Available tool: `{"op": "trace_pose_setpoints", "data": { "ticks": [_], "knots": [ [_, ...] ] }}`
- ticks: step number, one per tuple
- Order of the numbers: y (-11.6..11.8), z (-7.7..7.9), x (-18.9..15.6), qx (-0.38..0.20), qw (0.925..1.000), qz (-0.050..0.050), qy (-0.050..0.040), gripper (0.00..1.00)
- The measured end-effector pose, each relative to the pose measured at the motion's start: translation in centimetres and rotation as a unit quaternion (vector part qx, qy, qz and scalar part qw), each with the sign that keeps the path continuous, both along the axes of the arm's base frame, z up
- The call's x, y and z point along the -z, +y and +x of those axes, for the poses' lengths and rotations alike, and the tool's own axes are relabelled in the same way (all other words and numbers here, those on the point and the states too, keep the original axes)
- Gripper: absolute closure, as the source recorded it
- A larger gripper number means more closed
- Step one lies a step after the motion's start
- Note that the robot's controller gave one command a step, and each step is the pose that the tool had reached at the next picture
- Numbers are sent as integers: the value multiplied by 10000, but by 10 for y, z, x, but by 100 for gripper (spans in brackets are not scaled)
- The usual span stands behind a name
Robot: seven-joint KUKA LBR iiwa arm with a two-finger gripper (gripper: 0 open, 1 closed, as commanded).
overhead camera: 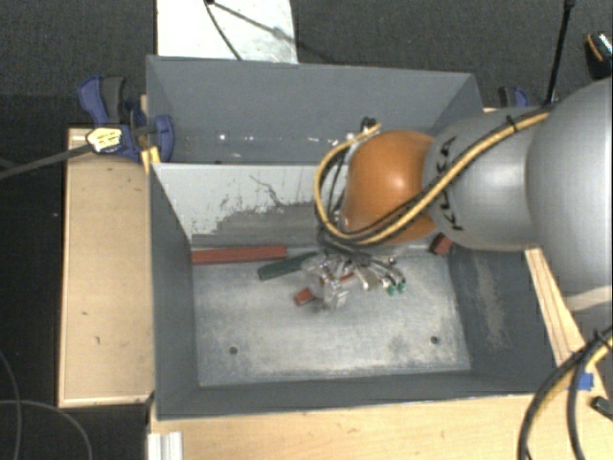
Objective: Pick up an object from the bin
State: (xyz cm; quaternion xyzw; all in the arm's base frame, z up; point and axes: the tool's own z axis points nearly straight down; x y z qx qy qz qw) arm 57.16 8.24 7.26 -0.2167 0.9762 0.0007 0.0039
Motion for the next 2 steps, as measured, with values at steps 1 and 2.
{"op": "trace_pose_setpoints", "data": {
  "ticks": [1, 2],
  "knots": [
    [0, -1, 2, 3, 10000, -4, 20, 0],
    [-67, -14, 2, 918, 9958, -16, 39, 0]
  ]
}}
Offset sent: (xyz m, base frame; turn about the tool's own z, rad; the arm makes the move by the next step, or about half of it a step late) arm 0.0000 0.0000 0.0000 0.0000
